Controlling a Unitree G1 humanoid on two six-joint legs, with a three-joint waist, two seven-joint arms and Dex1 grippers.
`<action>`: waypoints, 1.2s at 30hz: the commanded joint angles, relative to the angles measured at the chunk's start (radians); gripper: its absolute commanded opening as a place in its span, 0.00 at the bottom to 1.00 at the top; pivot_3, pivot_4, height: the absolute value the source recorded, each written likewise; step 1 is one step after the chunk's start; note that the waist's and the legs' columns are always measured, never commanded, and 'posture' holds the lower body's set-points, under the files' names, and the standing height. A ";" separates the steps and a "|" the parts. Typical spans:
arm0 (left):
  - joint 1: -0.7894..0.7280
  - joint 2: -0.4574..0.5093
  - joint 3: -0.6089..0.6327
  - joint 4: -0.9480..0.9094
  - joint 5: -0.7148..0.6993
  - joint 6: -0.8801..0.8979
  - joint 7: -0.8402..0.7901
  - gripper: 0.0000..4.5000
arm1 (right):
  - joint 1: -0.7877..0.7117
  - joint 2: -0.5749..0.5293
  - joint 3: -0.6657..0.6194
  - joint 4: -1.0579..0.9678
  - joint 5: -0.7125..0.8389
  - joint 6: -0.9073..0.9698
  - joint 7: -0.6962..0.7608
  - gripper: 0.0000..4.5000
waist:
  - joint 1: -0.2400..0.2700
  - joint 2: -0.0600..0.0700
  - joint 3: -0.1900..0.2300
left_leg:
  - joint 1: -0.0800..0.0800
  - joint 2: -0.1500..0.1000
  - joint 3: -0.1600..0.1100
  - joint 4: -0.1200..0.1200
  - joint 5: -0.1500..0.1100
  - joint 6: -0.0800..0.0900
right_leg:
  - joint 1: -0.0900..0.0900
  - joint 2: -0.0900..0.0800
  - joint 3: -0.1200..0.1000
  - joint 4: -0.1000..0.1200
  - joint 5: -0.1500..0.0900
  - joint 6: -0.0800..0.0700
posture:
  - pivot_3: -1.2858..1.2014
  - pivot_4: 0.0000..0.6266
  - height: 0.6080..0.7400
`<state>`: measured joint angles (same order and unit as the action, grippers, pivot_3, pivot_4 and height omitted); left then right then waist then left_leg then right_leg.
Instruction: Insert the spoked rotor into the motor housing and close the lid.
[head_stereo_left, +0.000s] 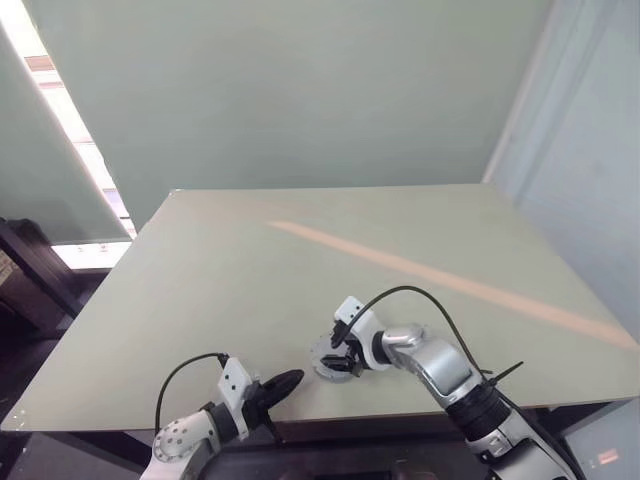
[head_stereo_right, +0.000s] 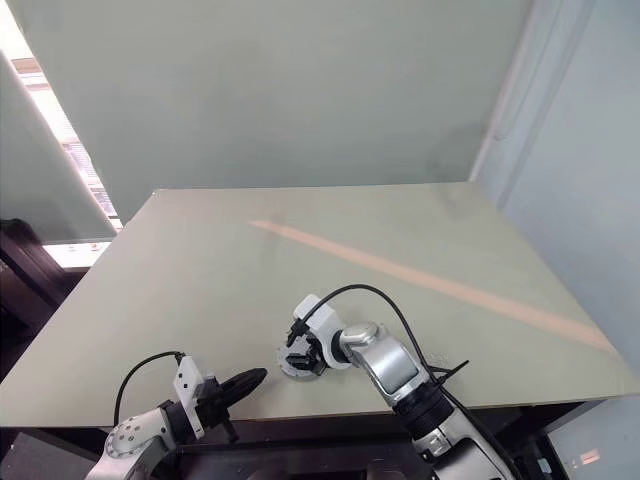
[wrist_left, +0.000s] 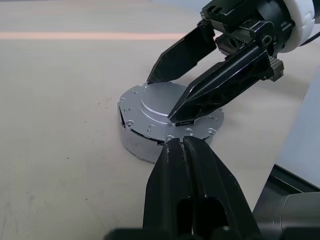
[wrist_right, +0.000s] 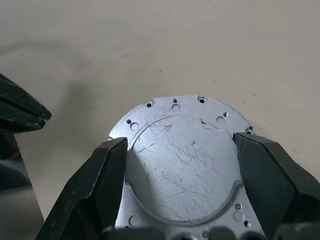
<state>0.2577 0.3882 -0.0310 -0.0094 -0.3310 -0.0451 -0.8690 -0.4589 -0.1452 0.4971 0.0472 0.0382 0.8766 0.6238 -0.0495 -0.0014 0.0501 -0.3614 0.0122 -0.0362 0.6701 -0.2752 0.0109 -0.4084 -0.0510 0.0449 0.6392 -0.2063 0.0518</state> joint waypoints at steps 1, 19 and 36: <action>-0.012 -0.003 0.000 -0.018 -0.001 -0.022 0.000 0.00 | -0.014 0.001 -0.024 -0.036 0.016 0.033 -0.009 0.71 | 0.000 0.000 0.000 | 0.000 0.000 0.000 0.000 0.000 0.000 | 0.000 0.000 0.000 0.000 0.000 0.000 | 0.52 0.00 1.00; -0.013 -0.012 -0.007 -0.013 0.003 -0.027 -0.003 0.00 | 0.015 0.037 -0.030 -0.030 0.016 0.009 -0.089 0.71 | 0.000 0.000 0.000 | -0.001 0.000 0.000 -0.001 0.000 0.000 | -0.001 0.000 0.000 -0.001 0.000 0.000 | 0.52 0.00 1.00; -0.003 -0.006 -0.006 -0.032 0.001 -0.017 0.000 0.00 | 0.054 0.058 0.000 0.008 0.010 -0.067 -0.112 0.71 | -0.016 0.000 0.000 | 0.002 0.002 -0.002 -0.002 0.000 -0.001 | -0.003 0.000 -0.002 0.000 0.000 0.000 | 0.52 0.00 1.00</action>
<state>0.2628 0.3773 -0.0347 -0.0043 -0.3280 -0.0547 -0.8688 -0.4076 -0.0777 0.4912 0.0493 0.0551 0.8255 0.5059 -0.0651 -0.0010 0.0503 -0.3600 0.0138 -0.0384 0.6685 -0.2756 0.0103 -0.4110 -0.0506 0.0432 0.6389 -0.2066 0.0515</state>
